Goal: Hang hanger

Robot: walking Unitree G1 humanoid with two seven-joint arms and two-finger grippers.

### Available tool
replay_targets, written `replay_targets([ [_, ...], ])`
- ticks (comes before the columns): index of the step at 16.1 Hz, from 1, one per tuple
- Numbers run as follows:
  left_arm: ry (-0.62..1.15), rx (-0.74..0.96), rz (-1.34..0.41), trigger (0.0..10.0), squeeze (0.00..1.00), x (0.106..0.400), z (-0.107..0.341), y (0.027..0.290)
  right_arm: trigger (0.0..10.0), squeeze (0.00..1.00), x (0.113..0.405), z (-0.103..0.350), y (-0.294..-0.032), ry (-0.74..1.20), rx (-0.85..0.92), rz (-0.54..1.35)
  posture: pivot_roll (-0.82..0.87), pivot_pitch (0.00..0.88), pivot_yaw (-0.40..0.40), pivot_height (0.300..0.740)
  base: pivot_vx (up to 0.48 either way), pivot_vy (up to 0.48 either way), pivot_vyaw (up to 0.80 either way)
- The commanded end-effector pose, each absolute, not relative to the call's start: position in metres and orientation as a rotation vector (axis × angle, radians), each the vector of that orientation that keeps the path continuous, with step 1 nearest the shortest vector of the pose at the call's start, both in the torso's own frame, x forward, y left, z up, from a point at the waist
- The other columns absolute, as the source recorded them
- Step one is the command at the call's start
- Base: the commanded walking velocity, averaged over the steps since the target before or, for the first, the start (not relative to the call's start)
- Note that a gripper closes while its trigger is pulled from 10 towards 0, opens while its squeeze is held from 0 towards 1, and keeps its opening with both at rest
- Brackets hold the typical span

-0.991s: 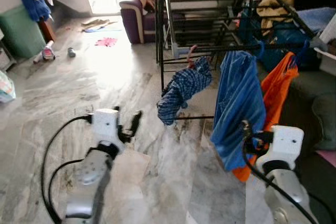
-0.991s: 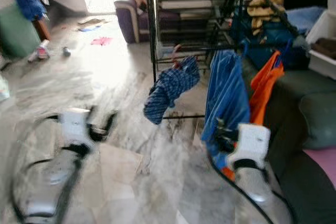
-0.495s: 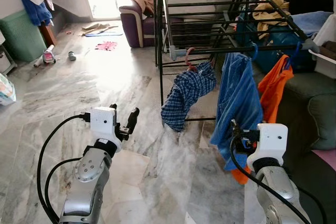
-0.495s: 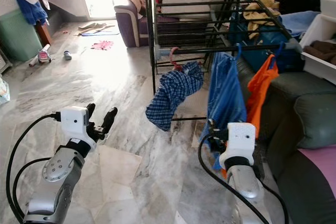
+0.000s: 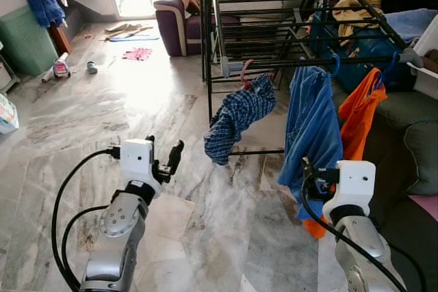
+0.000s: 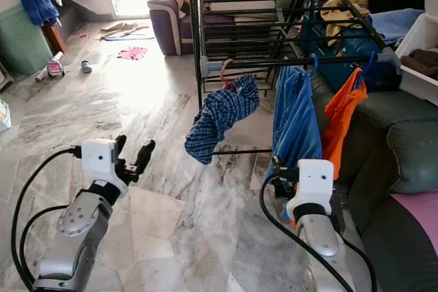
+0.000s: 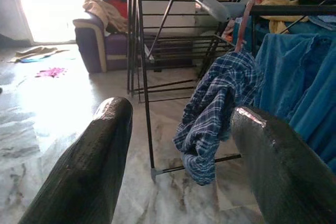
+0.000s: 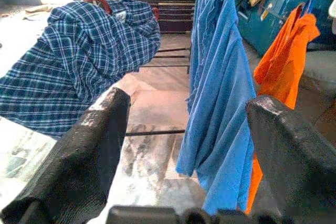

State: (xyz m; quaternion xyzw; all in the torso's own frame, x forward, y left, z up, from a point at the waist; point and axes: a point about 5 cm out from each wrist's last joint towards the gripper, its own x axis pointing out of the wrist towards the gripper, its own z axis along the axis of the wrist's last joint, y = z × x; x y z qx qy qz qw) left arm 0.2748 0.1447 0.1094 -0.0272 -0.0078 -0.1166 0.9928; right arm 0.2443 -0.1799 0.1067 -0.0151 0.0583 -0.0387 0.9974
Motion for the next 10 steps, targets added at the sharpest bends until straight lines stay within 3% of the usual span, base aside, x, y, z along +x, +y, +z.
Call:
replay_targets([
  [1,-0.017,-0.057,-0.260,10.0,0.00,0.2774,0.1099,0.1405,10.0,0.00,0.2458,0.1113,-0.1835,0.105,-0.026,-0.093,-0.13,0.000,0.016,0.740,0.000,0.000,-0.80],
  [5,-0.019,-0.065,-0.267,10.0,0.00,0.2782,0.1103,0.1386,10.0,0.00,0.2454,0.1124,-0.1855,0.104,-0.032,-0.094,-0.13,0.000,0.017,0.740,0.000,0.000,-0.63],
  [7,-0.017,-0.067,-0.273,10.0,0.00,0.2777,0.1097,0.1378,10.0,0.00,0.2455,0.1122,-0.1844,0.103,-0.036,-0.096,-0.13,0.000,0.019,0.740,0.000,0.000,0.00],
  [10,-0.019,-0.068,-0.279,10.0,0.00,0.2776,0.1098,0.1380,10.0,0.00,0.2455,0.1111,-0.1830,0.106,-0.039,-0.094,-0.13,0.000,0.020,0.740,0.312,0.000,0.00],
])
